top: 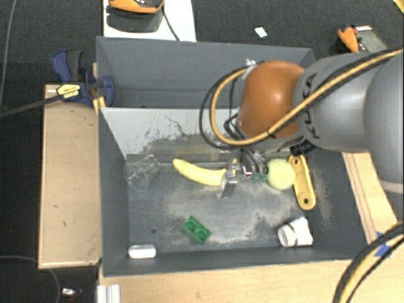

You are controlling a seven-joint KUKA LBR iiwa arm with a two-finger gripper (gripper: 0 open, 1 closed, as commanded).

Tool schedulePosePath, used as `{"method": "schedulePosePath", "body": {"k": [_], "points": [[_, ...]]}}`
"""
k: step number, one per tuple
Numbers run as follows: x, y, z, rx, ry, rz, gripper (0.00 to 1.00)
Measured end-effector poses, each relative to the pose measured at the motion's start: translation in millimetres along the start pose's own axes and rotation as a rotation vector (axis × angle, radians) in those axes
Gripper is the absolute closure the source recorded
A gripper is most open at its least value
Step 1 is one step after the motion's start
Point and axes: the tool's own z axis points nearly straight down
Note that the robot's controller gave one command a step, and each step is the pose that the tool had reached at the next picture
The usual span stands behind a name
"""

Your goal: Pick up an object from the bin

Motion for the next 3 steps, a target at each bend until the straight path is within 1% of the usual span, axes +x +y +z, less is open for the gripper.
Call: {"method": "schedulePosePath", "body": {"k": [1, 2, 3], "points": [[-4.7, 15.1, 13.7, 0.0, -0.004, 0.01, 0.0], [-4.0, 18.8, 10.7, 0.0, -0.001, 0.097, 0.0], [-5.3, 9.0, 63.2, -0.002, -0.004, 0.179, 0.0]]}}
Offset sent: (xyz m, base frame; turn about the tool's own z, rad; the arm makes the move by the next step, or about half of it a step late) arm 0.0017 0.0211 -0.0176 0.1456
